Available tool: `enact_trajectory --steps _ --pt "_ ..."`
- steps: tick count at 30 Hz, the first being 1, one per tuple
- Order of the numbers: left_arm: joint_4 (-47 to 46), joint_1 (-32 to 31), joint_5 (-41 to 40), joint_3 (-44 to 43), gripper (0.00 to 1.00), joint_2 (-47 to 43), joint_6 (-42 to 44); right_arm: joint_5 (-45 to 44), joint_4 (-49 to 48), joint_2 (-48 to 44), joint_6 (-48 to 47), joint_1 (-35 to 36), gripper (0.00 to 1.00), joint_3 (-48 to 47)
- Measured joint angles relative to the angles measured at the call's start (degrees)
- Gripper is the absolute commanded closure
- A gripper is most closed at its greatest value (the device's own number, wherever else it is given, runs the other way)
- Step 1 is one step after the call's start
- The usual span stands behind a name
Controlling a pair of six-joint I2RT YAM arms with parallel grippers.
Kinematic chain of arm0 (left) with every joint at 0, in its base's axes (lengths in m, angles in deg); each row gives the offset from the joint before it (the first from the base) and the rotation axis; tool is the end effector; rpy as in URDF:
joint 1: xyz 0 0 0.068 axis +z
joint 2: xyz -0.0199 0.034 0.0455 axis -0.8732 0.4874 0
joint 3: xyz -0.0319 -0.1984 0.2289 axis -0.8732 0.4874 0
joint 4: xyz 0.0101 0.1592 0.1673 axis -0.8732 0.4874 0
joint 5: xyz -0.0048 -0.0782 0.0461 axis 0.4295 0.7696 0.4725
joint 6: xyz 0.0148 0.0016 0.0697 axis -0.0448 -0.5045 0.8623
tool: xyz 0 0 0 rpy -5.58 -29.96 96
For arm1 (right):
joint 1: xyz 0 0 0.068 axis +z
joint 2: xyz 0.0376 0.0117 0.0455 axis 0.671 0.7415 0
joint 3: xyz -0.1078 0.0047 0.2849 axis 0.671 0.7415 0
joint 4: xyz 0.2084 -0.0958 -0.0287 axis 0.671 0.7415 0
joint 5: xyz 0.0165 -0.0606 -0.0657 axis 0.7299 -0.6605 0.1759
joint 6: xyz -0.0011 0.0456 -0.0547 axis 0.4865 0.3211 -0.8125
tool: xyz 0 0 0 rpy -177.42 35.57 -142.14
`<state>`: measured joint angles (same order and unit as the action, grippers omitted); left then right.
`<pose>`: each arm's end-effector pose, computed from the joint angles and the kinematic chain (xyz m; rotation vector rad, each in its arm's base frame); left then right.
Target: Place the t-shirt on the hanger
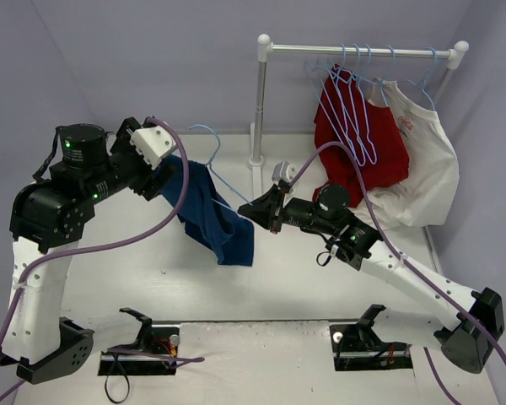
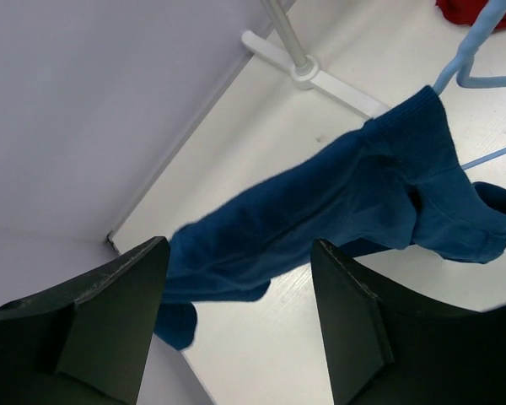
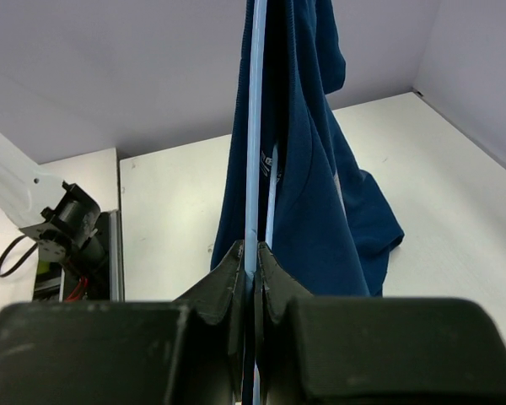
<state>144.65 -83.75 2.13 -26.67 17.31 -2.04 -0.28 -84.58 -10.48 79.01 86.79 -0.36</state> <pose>0.1305 -0.0707 0.5382 0.9589 1.5972 -0.1603 0.1369 0.1813 0.4243 -0.9727 1.0499 1.0776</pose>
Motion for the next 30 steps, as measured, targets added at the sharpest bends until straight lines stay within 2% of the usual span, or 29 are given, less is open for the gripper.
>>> enact_trajectory --steps 8,13,16,18,20,23,24,30 --pt "-0.96 2.94 11.07 6.44 0.37 -1.17 5.65 2.63 0.84 0.0 -0.03 0.0 1.0 0.0" --pt "-1.08 4.44 15.31 8.82 0.37 -0.6 6.75 3.75 2.26 0.02 -0.02 0.0 1.0 0.11" --pt "-1.14 5.05 17.2 9.19 0.47 -0.28 7.2 4.29 2.43 0.02 -0.02 0.0 1.0 0.11" --pt "-1.18 5.25 18.6 9.42 0.62 -0.38 7.81 4.56 2.45 0.02 -0.02 0.0 1.0 0.14" --pt "-1.6 5.44 19.76 10.3 0.7 -0.99 8.7 4.93 2.51 0.02 -0.04 0.0 1.0 0.25" --pt "-1.85 5.75 21.03 11.94 0.96 -2.2 9.94 5.61 2.91 0.03 -0.03 0.0 1.0 0.33" --pt "-1.72 5.88 21.54 12.52 1.0 -2.61 10.57 5.66 2.97 0.04 0.0 0.0 1.0 0.33" --pt "0.42 6.01 23.62 15.13 1.0 -5.03 14.15 5.78 3.83 0.28 -0.24 -1.1 1.0 0.33"
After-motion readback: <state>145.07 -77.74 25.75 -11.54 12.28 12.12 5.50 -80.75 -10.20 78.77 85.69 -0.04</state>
